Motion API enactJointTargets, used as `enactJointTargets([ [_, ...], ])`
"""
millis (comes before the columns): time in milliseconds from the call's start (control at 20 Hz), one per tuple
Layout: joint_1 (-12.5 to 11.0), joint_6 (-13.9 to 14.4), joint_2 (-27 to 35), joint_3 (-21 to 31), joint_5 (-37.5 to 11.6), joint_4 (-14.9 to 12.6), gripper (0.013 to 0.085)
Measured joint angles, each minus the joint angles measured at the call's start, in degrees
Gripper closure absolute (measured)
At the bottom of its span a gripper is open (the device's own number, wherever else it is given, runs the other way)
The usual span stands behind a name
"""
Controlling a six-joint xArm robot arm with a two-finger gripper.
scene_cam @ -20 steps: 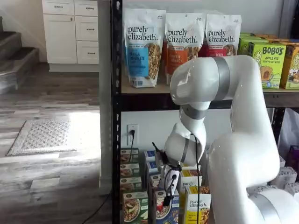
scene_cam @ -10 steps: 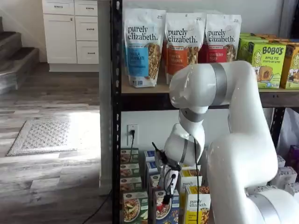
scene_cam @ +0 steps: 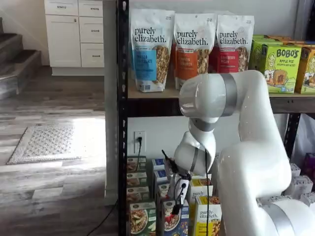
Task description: Pick up the blue and white box that is on the bottom shelf, the second box from the left
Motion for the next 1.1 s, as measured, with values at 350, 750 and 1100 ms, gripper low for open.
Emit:
enactJointTargets([
  [350,-1.45,3.31,2.61,-4.05,1.92,-4.95,0.013],
  [750,-1.76,7.1,4.94,-6.65,3.19,-9.54,0.013],
  [1100,-1.55,11.87,6.92,-8.67,4.9,-14.68,0.013],
])
